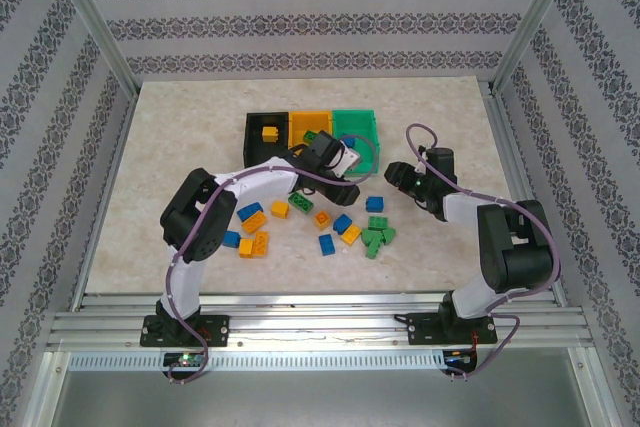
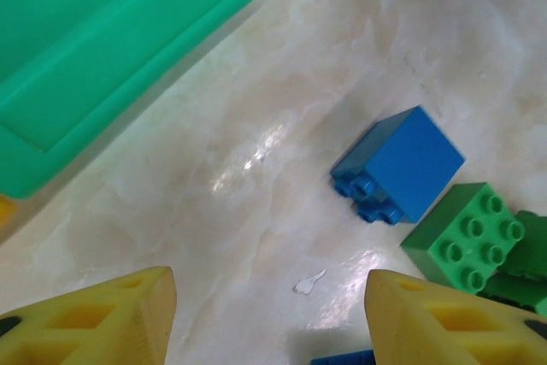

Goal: Sort the legos into containers by color
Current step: Pick up the lego from the center of the table.

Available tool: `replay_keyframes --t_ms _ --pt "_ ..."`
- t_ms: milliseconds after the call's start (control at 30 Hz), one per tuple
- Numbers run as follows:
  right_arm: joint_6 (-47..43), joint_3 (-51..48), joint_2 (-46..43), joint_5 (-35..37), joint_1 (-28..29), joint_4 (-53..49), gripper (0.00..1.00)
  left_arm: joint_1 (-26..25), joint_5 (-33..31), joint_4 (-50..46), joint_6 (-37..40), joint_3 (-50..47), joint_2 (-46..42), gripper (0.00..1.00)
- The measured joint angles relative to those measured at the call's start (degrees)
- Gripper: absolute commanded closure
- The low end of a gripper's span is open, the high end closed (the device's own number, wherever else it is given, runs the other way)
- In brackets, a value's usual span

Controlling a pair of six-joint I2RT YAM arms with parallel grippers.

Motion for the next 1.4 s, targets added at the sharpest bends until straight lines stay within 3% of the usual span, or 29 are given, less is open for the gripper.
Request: replay_keyframes --t_ms 233,433,800,1133,1267,1400 --pt "0.00 0.31 0.00 0.00 0.00 0.00 0.49 -4.46 -0.17 -0.09 1.68 3.87 1.07 0.31" --pt "0.66 0.63 0.79 -0.63 -0.04 0.07 0.48 -6.73 0.31 -0.13 2.49 6.86 4.83 0.31" --pt "4.33 0.61 2.47 -4.09 -4.48 3.08 0.48 -7.48 -0.76 -1.46 5.55 12.96 9.92 0.30" --pt "6.71 0.59 4.22 -6.56 -5.18 5.22 0.48 -7.48 -2.62 -5.88 10.14 16.57 14.21 0.31" --pt "7.30 0.59 4.66 -6.84 -5.29 5.84 0.48 -7.48 -3.19 -6.40 10.56 16.59 14.67 0.37" --pt "7.93 0.59 5.68 -7.63 -5.29 6.73 0.48 -7.48 -3.72 -6.60 10.91 16.59 14.69 0.50"
